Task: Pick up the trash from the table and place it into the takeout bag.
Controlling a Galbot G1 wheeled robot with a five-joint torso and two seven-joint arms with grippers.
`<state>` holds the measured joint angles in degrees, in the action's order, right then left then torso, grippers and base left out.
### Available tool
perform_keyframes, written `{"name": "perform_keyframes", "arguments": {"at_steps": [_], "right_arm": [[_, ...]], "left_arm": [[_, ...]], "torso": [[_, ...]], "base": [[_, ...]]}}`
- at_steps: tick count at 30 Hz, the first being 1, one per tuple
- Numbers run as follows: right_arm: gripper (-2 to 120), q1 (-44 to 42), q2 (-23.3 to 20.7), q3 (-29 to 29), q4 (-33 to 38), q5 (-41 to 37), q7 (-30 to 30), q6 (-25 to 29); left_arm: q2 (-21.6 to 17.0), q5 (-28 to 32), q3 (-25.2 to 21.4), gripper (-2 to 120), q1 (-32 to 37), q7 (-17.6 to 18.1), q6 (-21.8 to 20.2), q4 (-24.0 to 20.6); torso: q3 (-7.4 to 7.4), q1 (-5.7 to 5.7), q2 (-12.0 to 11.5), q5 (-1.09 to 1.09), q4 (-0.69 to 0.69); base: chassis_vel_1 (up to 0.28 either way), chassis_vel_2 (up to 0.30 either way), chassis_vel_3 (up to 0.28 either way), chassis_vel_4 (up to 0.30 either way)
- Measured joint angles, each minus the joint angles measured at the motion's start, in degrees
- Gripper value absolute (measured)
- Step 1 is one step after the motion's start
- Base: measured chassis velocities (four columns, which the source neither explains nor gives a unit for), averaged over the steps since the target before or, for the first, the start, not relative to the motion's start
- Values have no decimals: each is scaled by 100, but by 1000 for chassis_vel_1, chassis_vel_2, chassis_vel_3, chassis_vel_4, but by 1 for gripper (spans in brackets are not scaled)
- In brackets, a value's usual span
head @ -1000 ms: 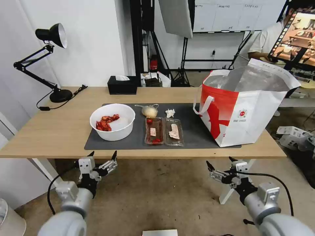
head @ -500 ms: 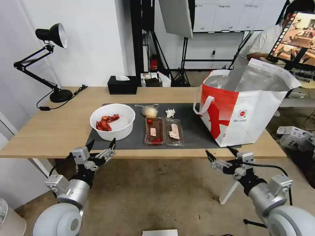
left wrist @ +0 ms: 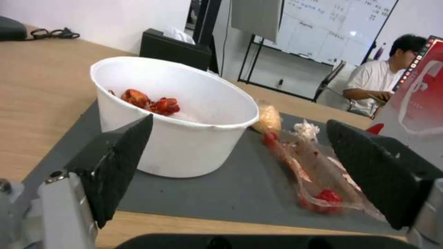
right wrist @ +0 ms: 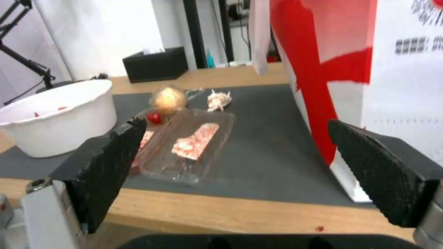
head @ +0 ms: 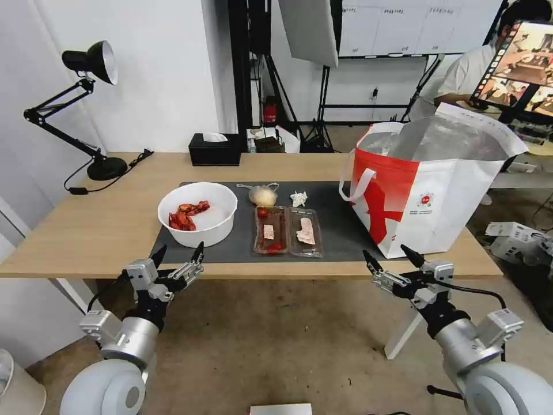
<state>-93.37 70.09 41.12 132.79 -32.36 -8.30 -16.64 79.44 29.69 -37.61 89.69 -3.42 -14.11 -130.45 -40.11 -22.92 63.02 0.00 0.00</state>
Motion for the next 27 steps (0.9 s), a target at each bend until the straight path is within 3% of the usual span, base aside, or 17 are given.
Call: {"name": "perform_keyframes", "arguments": {"at_steps": [5, 7, 9, 11, 12, 14, 15, 17, 22, 27], "right_arm": [[100, 176, -168, -118, -69, -623, 319, -327], [100, 386, -292, -222, -83, -1634, 756, -608], [100, 441, -320, -250, -82, -1901, 881, -669], [100, 794, -462, -459, -79, -3399, 1649, -907], [100, 794, -462, -459, -79, -3399, 1649, -907], [100, 1055, -538, -667, -81, -4459, 2279, -988], [100, 1055, -538, -667, -81, -4459, 2279, -988], [100, 1280, -556, -963, -125, -5123, 2885, -997], [100, 1668, -453, -1614, -261, -5507, 3758, -875], [100, 1847, -347, -1904, -369, -5559, 4024, -786]], "left_arm": [[-76, -35, 11, 100, -48, -53, 0, 73], [-126, -51, 12, 100, -60, -83, 0, 93], [-134, -52, 11, 100, -60, -85, 0, 93], [-180, -55, -14, 100, -49, -88, 0, 93], [-180, -55, -14, 100, -49, -88, 0, 93], [-199, -55, -38, 100, -38, -91, 0, 90], [-199, -55, -38, 100, -38, -91, 0, 90], [-208, -55, -65, 100, -20, -97, 1, 90], [-182, -75, -88, 100, -5, -99, 12, 104], [-125, -85, -83, 100, 31, -102, 32, 107]], "torso": [[0, 0, 0, 0, 0], [0, 0, 0, 0, 0], [0, 0, 0, 0, 0], [0, 0, 0, 0, 1], [0, 0, 0, 0, 1], [0, 0, 0, 0, 1], [0, 0, 0, 0, 1], [0, 0, 0, 0, 0], [0, 0, 0, -1, 0], [0, 0, 0, -1, 0]], "base": [[0, 0, 0, 0], [0, 0, 0, 0], [0, 0, 0, 0], [0, 0, 0, 0], [0, 0, 0, 0], [0, 0, 0, 0], [0, 0, 0, 0], [0, 0, 0, 0], [0, 0, 0, 0], [0, 0, 0, 0]]}}
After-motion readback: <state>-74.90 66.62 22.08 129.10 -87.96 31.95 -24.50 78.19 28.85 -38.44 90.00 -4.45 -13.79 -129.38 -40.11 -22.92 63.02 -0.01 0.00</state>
